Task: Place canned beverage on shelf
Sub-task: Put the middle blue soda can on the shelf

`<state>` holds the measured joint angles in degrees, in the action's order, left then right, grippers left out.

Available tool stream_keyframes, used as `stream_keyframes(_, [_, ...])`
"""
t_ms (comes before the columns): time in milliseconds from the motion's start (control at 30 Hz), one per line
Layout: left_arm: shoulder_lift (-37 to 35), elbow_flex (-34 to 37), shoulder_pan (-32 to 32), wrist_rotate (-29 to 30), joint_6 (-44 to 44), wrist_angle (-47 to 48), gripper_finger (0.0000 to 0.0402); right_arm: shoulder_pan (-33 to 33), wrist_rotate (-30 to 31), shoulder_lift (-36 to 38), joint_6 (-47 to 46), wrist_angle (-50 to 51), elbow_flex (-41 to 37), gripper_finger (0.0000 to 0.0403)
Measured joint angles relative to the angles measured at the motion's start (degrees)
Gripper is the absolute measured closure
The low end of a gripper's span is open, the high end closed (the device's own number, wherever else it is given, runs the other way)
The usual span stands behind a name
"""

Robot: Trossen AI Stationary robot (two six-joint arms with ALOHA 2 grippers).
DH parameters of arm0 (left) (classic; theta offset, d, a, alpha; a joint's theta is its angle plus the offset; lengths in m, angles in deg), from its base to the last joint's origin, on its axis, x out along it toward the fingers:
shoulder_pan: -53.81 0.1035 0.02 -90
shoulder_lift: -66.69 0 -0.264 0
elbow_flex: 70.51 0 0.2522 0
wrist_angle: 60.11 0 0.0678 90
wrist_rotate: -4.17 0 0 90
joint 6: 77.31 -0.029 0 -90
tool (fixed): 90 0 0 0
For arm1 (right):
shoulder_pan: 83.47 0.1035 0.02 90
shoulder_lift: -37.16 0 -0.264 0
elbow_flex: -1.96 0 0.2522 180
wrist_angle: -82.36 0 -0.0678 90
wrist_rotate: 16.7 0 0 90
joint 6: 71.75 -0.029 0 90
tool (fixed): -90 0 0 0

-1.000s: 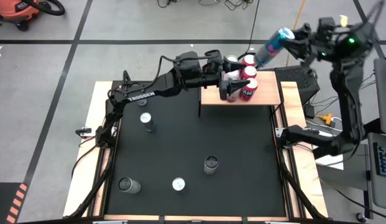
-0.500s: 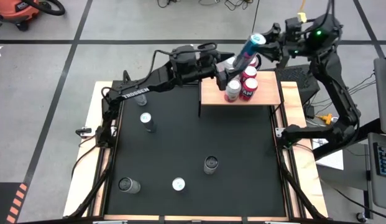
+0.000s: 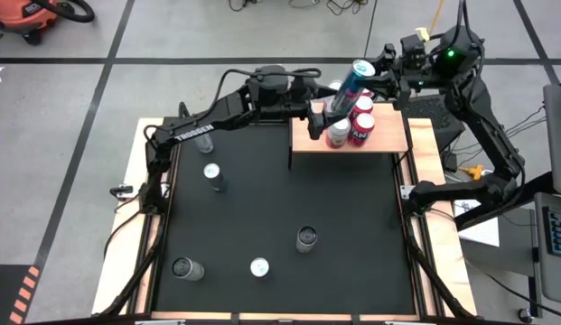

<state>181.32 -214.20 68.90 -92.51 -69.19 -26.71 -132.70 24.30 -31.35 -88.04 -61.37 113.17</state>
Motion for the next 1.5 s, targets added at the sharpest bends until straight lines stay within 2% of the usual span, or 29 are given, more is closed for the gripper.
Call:
stream_keyframes(267, [0.13,0.0,0.59,-2.99,-0.05,0.68,0.0018,5.16,5.14,-1.24,0.43,0.01,0.0,0.019])
stream_keyframes(600, [0.13,0.0,0.59,-3.75,-1.14,8.04,0.0109,7.69,7.42,-1.67,0.48,-1.27,0.0,0.019])
stream_keyframes(867, [0.13,0.0,0.59,-6.78,-1.41,8.09,0.0165,7.74,7.35,-1.67,0.03,-1.1,0.0,0.019])
stream_keyframes(1367, [0.13,0.0,0.41,-6.36,-1.1,7.96,0.0148,7.74,7.17,-1.65,0.56,-0.57,0.0,0.019])
stream_keyframes(1500, [0.13,0.0,0.41,-7.12,-1.05,7.92,0.0158,7.74,7.21,-1.63,0.26,-0.41,0.0,0.019])
